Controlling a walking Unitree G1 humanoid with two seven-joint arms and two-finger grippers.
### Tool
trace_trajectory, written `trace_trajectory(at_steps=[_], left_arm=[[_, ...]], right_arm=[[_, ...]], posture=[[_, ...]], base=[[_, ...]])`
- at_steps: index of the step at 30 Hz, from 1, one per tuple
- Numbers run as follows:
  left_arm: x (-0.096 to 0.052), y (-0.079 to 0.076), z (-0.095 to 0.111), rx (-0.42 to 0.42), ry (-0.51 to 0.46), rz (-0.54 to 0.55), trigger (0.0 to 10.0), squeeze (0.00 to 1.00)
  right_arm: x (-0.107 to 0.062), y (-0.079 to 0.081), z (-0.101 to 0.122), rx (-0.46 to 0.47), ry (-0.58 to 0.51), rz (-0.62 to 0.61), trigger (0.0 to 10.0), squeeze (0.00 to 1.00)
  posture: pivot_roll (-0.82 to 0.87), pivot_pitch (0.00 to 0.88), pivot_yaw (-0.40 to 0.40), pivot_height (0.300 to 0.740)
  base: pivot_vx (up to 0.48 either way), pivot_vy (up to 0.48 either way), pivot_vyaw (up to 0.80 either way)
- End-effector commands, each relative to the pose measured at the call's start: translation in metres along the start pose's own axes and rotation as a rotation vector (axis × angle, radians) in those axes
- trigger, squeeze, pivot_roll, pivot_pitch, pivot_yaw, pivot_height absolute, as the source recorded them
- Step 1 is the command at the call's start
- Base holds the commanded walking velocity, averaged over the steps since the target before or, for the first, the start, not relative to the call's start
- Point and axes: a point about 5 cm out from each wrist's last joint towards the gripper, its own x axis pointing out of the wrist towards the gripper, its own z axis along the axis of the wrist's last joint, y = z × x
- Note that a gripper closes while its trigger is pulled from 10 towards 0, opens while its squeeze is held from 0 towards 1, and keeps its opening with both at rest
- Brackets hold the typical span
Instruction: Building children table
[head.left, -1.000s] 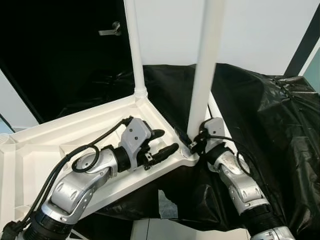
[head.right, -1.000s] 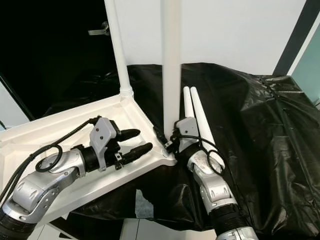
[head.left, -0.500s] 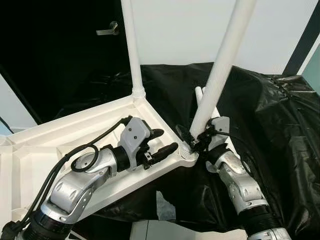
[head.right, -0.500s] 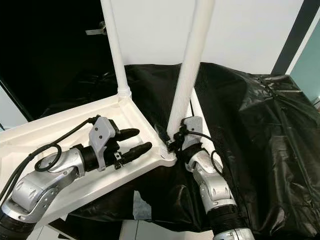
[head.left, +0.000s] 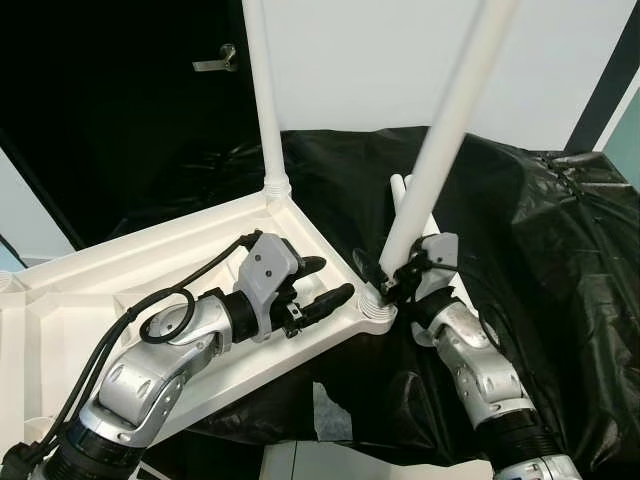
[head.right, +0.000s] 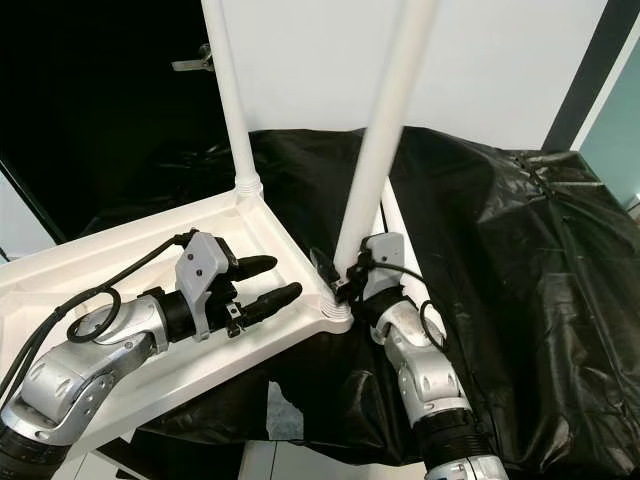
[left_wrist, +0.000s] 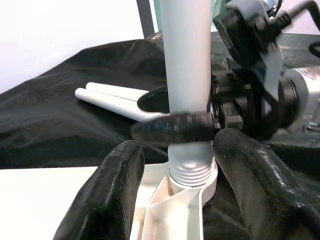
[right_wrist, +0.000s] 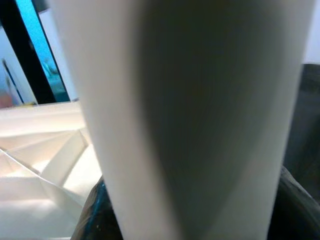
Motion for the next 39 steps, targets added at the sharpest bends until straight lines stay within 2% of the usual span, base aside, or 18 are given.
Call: trace_trajectory(at_steps=[1,9,11,13,15,25,29,30,31,33,39], left_arm=[[-0.002,-0.002,0.006,0.019,-0.005,-0.082,10.0,0.00],[-0.002,-0.002,0.007,0.017,-0.007,-0.085,10.0,0.00],[-0.002,-0.001,0.007,0.016,-0.007,-0.086,10.0,0.00],[-0.002,-0.001,0.007,0.016,-0.007,-0.086,10.0,0.00],[-0.002,-0.002,0.008,0.016,-0.007,-0.089,10.0,0.00],[-0.004,-0.002,0.009,0.016,-0.003,-0.096,10.0,0.00],[-0.004,-0.002,0.010,0.016,-0.002,-0.096,10.0,0.00],[-0.005,-0.002,0.010,0.016,-0.001,-0.096,10.0,0.00],[-0.005,-0.002,0.010,0.016,-0.001,-0.096,10.0,0.00],[-0.005,-0.002,0.011,0.017,-0.001,-0.093,10.0,0.00],[-0.006,-0.002,0.011,0.014,-0.003,-0.088,10.0,0.00]], right_arm=[[-0.020,0.010,-0.054,0.034,0.261,0.017,10.0,0.00],[-0.022,0.013,-0.057,0.019,0.275,0.036,10.0,0.00],[-0.025,0.014,-0.058,-0.049,0.276,0.065,10.0,0.00],[-0.025,0.014,-0.058,-0.049,0.276,0.065,10.0,0.00],[-0.027,0.017,-0.058,-0.116,0.258,0.099,10.0,0.00],[-0.033,0.026,-0.062,-0.222,0.257,0.203,10.0,0.00],[-0.034,0.027,-0.063,-0.207,0.255,0.212,10.0,0.00],[-0.033,0.027,-0.062,-0.153,0.251,0.200,10.0,0.00],[-0.033,0.027,-0.062,-0.153,0.251,0.200,10.0,0.00],[-0.029,0.026,-0.061,-0.038,0.246,0.177,10.0,0.00],[-0.027,0.029,-0.064,0.022,0.262,0.188,10.0,0.00]], posture=[[0.10,0.000,0.035,0.740],[0.10,0.000,0.040,0.740],[0.10,0.000,0.044,0.740],[0.10,0.000,0.044,0.740],[0.10,0.000,0.048,0.740],[0.11,0.000,0.057,0.740],[0.11,0.000,0.057,0.740],[0.11,0.000,0.056,0.740],[0.11,0.000,0.056,0.740],[0.11,0.000,0.054,0.740],[0.12,0.000,0.045,0.740]], base=[[0.000,0.000,0.00],[0.000,0.000,0.00],[0.000,0.000,0.00],[0.000,0.000,0.00],[0.000,0.000,0.00],[0.000,0.000,0.00],[0.000,0.000,0.00],[0.000,0.000,0.00],[0.000,0.000,0.00],[0.000,0.000,0.00],[0.000,0.000,0.00]])
